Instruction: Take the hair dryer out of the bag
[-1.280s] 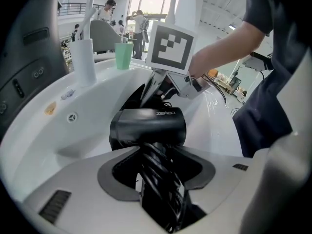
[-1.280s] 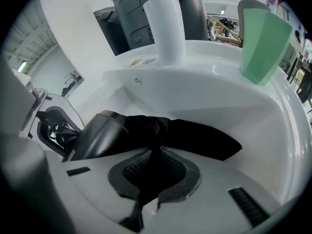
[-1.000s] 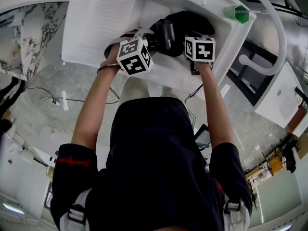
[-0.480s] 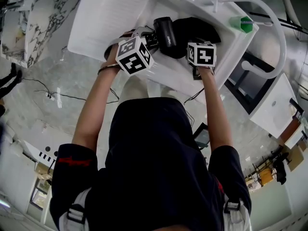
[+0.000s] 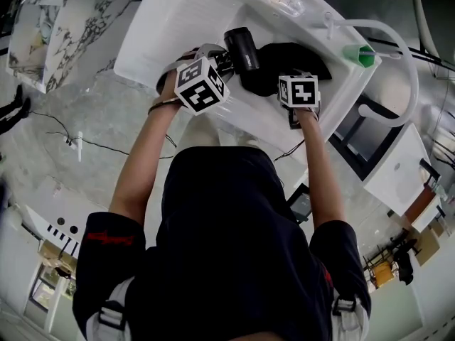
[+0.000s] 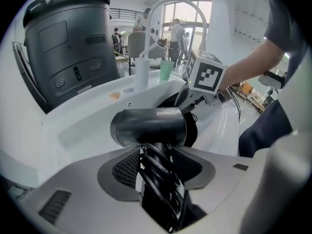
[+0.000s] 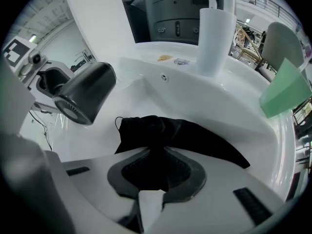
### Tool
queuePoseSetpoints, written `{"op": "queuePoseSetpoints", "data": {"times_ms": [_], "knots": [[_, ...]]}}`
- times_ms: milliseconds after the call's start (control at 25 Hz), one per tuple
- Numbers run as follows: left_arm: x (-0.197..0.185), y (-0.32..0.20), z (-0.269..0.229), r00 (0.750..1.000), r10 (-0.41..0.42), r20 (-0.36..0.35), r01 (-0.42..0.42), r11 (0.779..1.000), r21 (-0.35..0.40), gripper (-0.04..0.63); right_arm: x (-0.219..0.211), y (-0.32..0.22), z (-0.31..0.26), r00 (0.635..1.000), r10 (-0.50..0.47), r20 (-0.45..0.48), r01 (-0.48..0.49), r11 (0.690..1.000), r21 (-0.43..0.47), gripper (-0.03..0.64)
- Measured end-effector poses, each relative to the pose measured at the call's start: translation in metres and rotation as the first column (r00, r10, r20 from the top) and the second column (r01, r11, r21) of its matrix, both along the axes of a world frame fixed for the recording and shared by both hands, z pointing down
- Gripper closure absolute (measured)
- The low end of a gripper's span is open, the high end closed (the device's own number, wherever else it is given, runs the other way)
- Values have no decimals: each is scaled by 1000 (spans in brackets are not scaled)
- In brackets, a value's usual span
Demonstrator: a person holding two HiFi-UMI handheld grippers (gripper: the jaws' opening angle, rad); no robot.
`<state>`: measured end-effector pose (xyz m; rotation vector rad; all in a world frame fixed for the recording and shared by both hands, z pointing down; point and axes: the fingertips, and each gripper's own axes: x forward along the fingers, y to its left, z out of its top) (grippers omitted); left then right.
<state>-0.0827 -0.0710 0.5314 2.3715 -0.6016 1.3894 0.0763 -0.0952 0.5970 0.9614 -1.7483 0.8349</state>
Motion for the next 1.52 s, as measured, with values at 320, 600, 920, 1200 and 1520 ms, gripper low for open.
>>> {"op": "queuePoseSetpoints", "data": {"times_ms": [320, 600, 920, 1200, 1520], "knots": [[-34, -13, 0, 989, -145, -13, 144, 989, -15, 387, -21, -7, -10, 998, -57, -15, 57, 998, -5, 568], [-69, -25, 6, 963, -270, -11, 269, 963, -28, 387, -42, -14, -10, 997, -74, -13, 73, 997, -17, 568], [-92, -47, 11, 945, -327, -2, 327, 945, -20, 387, -54, -20, -5, 997, -72, -14, 72, 997, -34, 568], [-94, -64, 16, 948, -319, 6, 319, 948, -16, 387, -52, -20, -1, 998, -60, -18, 59, 997, -52, 568], [-97, -75, 29, 952, -303, 38, 303, 953, -16, 386, -57, -25, 5, 999, -53, -15, 51, 997, -63, 568]]}}
